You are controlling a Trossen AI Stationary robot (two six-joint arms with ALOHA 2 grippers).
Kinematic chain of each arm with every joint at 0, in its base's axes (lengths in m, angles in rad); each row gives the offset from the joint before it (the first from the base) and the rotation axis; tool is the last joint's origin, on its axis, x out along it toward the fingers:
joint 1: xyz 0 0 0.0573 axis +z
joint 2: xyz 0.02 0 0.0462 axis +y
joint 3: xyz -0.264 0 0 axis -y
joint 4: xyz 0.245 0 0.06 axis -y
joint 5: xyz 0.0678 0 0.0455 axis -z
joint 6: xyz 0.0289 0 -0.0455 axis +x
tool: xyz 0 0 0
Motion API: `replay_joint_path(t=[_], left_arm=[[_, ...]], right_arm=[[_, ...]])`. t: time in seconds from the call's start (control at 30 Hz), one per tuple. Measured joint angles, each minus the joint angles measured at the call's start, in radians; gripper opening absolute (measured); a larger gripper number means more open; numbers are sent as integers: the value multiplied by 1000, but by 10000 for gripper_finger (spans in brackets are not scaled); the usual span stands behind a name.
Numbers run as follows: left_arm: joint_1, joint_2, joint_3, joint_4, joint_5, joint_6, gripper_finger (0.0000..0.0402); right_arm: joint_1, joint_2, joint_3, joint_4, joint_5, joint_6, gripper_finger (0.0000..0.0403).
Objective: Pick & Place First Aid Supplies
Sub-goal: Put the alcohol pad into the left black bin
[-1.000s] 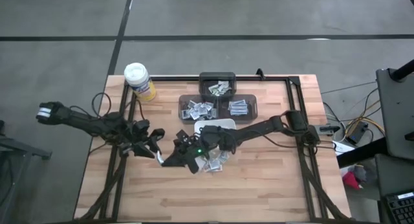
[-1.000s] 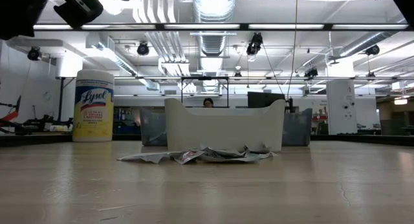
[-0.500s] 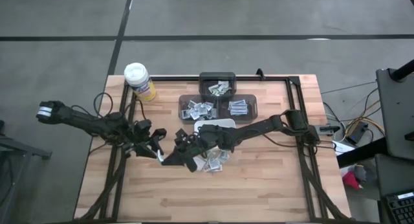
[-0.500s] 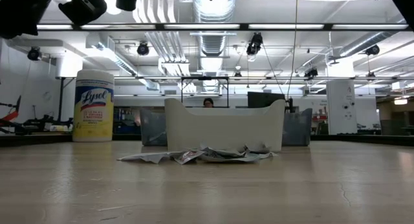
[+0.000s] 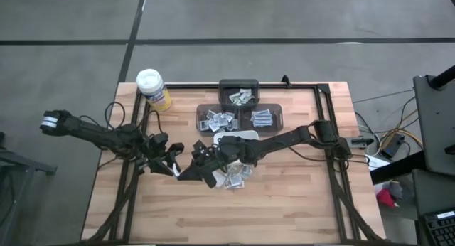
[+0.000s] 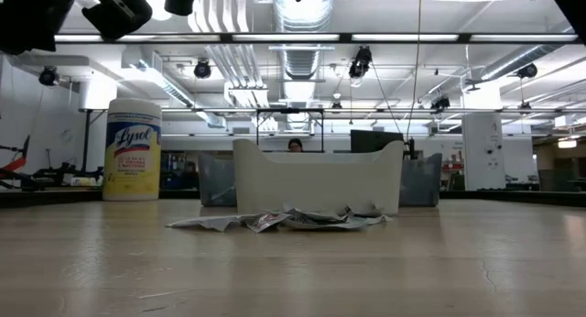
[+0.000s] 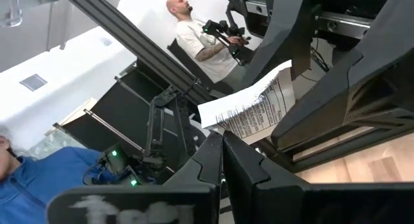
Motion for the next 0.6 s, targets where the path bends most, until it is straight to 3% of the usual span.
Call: replay_joint_path(t=[0.2, 0.43, 0.6], left_arm=[[0, 4, 7, 2, 2, 0, 116], [0, 17, 7, 6, 28, 15, 15], [0, 16, 7, 5, 36, 16, 2]], right_arm=[[0, 0, 0, 0, 0, 0, 8], [0, 0, 0, -1, 2, 0, 8], [0, 0, 0, -1, 5, 0, 8]])
